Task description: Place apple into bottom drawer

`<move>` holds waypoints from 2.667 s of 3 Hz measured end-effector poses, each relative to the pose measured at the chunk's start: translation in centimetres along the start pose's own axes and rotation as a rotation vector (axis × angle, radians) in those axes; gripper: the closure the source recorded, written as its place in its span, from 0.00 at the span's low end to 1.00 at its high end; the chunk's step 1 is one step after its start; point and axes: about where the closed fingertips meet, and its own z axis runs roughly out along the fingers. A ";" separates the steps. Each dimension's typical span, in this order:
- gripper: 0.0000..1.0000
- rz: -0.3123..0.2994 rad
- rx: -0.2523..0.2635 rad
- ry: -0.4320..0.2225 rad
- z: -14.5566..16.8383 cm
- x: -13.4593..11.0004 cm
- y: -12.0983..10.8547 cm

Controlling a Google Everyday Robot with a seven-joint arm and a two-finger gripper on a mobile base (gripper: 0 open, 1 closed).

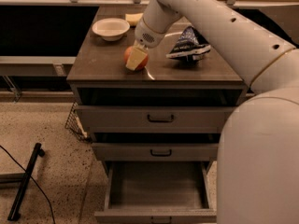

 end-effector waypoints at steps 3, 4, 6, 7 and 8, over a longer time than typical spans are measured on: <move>1.00 -0.055 0.089 -0.047 -9.4 0.0 3.6; 1.00 -0.046 0.062 -0.050 -8.7 0.4 3.5; 1.00 0.107 -0.034 -0.138 -8.3 6.1 10.0; 1.00 0.182 -0.064 -0.095 -7.4 11.1 12.2; 1.00 0.182 -0.064 -0.095 -7.4 11.1 12.2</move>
Offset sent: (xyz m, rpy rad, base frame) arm -0.1040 -0.0663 0.1139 -0.0080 -0.1984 -0.0158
